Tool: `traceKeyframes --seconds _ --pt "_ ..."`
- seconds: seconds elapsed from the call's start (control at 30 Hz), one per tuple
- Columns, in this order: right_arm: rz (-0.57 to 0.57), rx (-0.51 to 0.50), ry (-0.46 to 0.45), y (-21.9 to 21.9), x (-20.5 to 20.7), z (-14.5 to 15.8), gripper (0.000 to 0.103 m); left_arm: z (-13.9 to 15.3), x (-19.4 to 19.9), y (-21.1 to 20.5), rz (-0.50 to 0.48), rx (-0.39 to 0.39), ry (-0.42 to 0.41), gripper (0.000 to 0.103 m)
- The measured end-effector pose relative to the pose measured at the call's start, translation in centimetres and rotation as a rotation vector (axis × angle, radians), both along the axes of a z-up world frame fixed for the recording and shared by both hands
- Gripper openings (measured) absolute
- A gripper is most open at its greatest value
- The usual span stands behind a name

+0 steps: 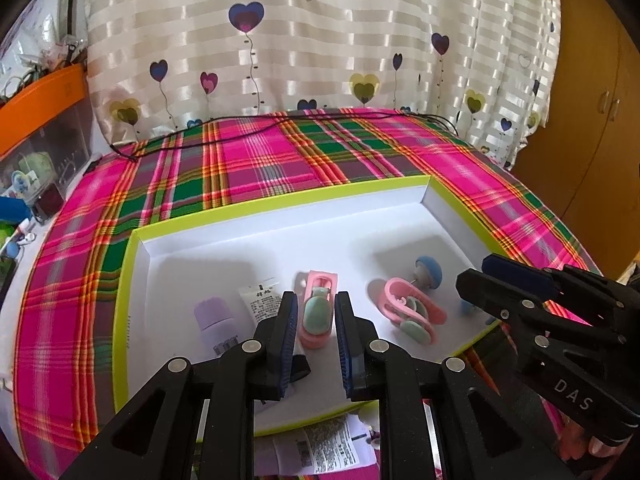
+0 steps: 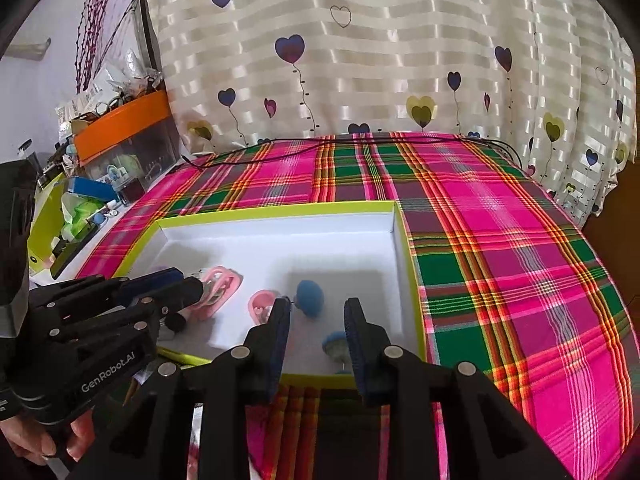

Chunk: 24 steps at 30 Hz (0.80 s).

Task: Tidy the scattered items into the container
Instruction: 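Open the left tool to drop the pink-green clip into the box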

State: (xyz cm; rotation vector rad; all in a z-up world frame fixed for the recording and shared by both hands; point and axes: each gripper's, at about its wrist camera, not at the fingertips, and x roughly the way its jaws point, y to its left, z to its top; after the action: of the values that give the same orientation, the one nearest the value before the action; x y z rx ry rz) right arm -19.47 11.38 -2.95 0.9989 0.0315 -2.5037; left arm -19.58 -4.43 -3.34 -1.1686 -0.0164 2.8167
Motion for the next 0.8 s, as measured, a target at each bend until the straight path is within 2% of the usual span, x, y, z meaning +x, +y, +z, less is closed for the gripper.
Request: traceKeyframes --seconds 0.8 --pt "-0.001 -0.042 -0.023 1.9 4.3 0.4 0.029 0.9 3.3 1.8 -0.052 -0.010 0.046 0.020"
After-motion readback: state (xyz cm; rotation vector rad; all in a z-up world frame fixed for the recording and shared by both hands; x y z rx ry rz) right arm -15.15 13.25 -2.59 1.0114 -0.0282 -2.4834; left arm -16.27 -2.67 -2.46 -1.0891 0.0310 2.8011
